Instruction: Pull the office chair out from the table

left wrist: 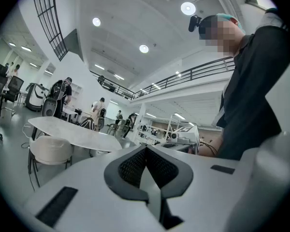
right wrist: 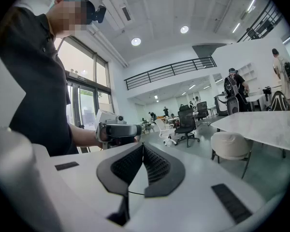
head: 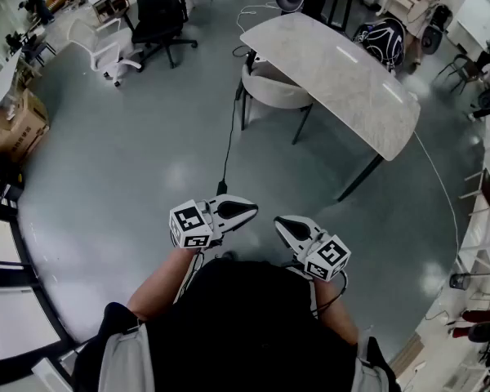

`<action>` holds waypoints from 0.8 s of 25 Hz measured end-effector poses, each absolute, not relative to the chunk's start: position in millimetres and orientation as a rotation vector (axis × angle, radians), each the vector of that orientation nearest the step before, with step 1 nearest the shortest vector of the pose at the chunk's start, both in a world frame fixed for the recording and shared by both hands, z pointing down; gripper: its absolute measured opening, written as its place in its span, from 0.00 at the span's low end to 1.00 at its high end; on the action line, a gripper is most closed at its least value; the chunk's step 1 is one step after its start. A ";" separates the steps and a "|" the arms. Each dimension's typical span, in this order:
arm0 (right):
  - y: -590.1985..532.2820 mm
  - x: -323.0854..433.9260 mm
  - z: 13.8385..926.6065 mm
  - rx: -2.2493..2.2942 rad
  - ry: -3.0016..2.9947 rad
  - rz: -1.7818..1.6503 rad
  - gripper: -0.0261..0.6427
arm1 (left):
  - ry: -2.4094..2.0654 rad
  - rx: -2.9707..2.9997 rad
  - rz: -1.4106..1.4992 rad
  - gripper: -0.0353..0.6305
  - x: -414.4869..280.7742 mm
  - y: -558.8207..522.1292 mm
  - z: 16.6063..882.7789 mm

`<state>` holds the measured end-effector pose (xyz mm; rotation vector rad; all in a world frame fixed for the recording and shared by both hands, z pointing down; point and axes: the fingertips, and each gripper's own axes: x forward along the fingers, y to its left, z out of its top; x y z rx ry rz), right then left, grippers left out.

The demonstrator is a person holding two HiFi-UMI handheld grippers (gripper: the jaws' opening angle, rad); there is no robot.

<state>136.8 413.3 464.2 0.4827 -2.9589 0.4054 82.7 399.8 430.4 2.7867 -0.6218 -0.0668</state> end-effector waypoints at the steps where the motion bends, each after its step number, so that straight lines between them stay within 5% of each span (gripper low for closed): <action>1: 412.4 135.0 464.9 0.490 -2.959 0.406 0.07 | -0.624 2.786 -0.062 0.07 81.1 400.9 431.6; 20: 412.8 117.4 482.5 0.504 -2.912 0.406 0.07 | -0.623 2.747 -0.145 0.07 61.7 406.6 428.6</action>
